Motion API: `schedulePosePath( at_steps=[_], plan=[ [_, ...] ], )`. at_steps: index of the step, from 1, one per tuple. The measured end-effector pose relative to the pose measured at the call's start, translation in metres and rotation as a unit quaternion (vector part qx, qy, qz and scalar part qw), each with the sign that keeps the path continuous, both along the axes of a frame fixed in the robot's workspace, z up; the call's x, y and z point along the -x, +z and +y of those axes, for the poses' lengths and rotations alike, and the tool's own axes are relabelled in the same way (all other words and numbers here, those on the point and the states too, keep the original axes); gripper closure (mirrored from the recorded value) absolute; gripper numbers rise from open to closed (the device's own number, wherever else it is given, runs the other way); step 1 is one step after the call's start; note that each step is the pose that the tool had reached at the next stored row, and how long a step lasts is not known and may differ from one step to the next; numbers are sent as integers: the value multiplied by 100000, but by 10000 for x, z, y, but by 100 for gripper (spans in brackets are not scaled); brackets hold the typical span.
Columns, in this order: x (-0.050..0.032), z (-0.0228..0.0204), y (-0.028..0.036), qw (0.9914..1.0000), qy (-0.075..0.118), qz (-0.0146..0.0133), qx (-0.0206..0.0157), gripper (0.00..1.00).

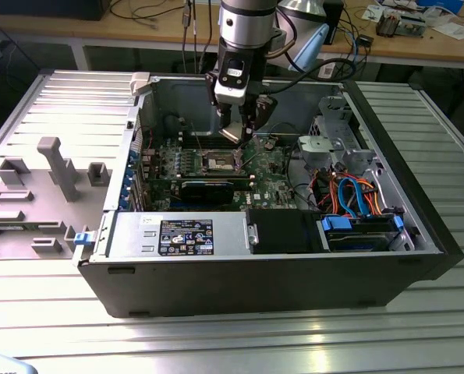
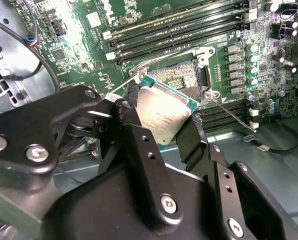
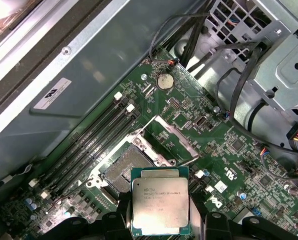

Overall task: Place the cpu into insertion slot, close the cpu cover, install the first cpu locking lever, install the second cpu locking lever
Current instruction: 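Place the cpu into insertion slot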

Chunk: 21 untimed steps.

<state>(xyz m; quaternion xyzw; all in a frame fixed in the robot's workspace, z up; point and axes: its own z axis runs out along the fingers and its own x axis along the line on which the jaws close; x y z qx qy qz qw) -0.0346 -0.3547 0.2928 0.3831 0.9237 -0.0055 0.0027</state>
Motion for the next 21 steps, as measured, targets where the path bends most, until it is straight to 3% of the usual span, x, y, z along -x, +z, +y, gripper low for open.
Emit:
schedulePosePath(
  at_steps=[21],
  plan=[
    [0,0,-7,99997,-733,4,278,45]
  ],
)
